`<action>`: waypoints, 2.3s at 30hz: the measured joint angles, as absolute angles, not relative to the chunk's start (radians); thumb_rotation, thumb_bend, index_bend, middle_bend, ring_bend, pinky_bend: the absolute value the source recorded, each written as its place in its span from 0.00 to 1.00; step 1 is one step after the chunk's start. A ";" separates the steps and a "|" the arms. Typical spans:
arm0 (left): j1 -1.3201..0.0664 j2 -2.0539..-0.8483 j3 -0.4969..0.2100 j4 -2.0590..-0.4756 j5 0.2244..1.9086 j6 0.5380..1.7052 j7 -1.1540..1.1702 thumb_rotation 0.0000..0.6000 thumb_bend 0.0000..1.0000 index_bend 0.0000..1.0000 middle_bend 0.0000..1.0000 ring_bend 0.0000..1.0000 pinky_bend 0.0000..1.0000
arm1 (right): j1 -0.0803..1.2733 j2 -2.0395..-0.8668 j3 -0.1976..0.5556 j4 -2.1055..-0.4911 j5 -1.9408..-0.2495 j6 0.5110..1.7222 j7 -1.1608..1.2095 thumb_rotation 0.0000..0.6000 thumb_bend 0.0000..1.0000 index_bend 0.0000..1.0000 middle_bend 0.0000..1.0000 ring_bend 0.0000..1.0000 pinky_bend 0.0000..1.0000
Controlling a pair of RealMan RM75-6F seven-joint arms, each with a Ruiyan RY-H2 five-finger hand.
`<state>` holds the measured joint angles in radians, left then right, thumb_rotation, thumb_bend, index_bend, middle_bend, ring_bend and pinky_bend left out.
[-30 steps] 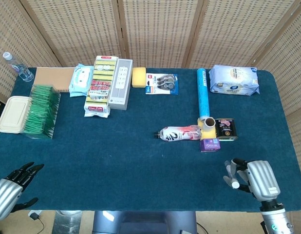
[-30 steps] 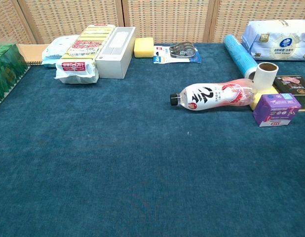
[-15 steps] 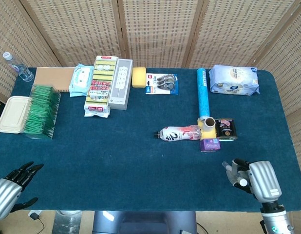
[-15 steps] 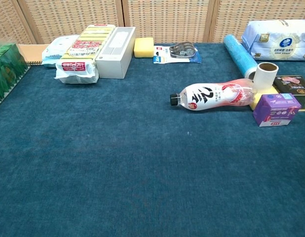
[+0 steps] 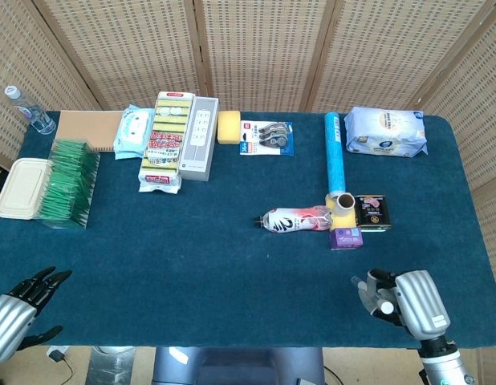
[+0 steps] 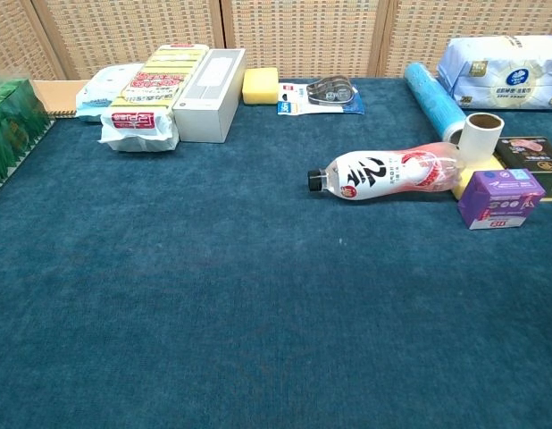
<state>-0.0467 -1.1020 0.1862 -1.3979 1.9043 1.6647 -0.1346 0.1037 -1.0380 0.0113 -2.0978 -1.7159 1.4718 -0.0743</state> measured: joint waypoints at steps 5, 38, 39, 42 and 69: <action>-0.046 -1.102 0.189 -1.399 1.910 1.666 -0.131 1.00 0.11 0.00 0.20 0.13 0.30 | 0.102 -1.035 0.043 -2.115 -1.701 1.543 -0.062 1.00 0.43 0.83 1.00 1.00 1.00; -0.049 -1.100 0.182 -1.408 1.889 1.647 -0.126 1.00 0.11 0.00 0.20 0.13 0.30 | 0.099 -1.064 0.033 -2.107 -1.746 1.454 -0.152 1.00 0.43 0.83 1.00 1.00 1.00; -0.049 -1.099 0.185 -1.407 1.897 1.652 -0.129 1.00 0.11 0.00 0.20 0.13 0.30 | 0.100 -1.069 0.045 -2.110 -1.736 1.462 -0.149 1.00 0.43 0.83 1.00 1.00 1.00; -0.049 -1.097 0.191 -1.396 1.924 1.674 -0.149 1.00 0.11 0.00 0.20 0.13 0.30 | 0.102 -1.071 0.058 -2.111 -1.727 1.516 -0.151 1.00 0.43 0.83 1.00 1.00 1.00; -0.051 -1.112 0.179 -1.379 1.913 1.684 -0.154 1.00 0.11 0.00 0.20 0.13 0.30 | 0.271 -1.150 0.294 -2.052 -1.420 1.437 -0.226 1.00 0.43 0.83 1.00 1.00 1.00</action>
<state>-0.0509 -1.1122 0.1790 -1.3791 1.9131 1.6840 -0.1539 0.2708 -1.1505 0.2935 -2.0515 -1.4199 1.4368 -0.2256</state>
